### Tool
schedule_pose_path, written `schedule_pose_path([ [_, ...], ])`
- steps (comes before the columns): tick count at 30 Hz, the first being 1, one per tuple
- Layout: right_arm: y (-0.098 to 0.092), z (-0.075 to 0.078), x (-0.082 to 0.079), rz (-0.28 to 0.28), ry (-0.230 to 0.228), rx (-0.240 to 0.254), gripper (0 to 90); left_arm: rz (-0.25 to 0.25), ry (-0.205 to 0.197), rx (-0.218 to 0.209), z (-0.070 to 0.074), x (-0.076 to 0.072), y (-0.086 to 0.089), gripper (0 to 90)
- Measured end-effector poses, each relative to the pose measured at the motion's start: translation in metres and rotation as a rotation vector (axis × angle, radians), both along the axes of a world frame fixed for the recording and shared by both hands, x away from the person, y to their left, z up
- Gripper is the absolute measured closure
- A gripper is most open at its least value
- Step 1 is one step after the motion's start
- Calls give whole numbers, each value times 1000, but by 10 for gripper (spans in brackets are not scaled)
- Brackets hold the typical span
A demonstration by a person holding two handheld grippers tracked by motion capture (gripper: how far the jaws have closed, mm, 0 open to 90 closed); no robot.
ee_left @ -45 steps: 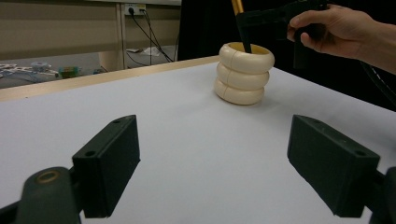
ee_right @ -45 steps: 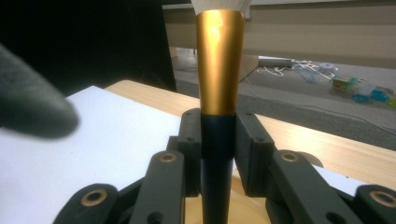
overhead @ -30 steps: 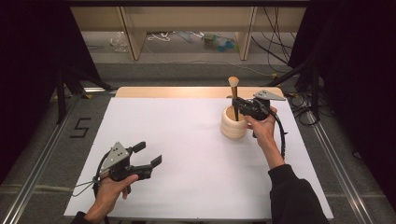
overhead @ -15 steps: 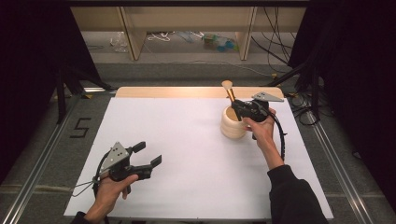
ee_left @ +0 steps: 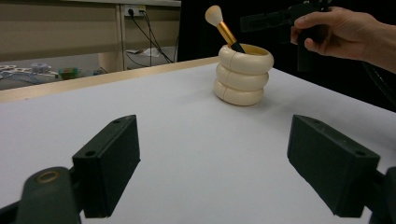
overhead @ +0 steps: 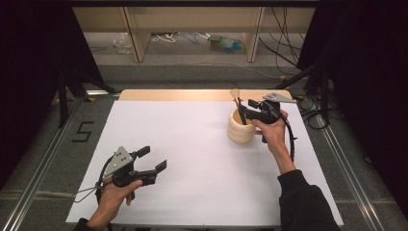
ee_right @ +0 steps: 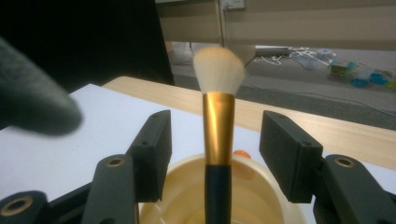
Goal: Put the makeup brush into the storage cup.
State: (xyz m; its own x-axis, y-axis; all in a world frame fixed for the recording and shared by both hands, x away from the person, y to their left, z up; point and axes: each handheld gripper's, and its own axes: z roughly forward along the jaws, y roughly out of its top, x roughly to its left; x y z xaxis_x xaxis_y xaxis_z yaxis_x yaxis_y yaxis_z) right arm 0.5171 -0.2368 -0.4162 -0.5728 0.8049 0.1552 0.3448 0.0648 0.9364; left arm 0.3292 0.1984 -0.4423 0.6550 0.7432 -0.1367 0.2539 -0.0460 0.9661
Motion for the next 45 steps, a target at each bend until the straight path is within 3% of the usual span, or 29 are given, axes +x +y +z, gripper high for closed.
schedule_pose_path([
  [9,-3,11,-4,-7,-13,12,403,-1,-1,1,0,0,0,169],
  [17,-1,21,-10,-7,-16,-18,352,0,0,-2,0,0,0,169],
  [32,-1,27,-17,-8,14,-38,311,1,-3,-4,1,0,0,169],
  [45,4,40,-33,19,-18,-77,284,0,-4,-1,1,0,0,169],
])
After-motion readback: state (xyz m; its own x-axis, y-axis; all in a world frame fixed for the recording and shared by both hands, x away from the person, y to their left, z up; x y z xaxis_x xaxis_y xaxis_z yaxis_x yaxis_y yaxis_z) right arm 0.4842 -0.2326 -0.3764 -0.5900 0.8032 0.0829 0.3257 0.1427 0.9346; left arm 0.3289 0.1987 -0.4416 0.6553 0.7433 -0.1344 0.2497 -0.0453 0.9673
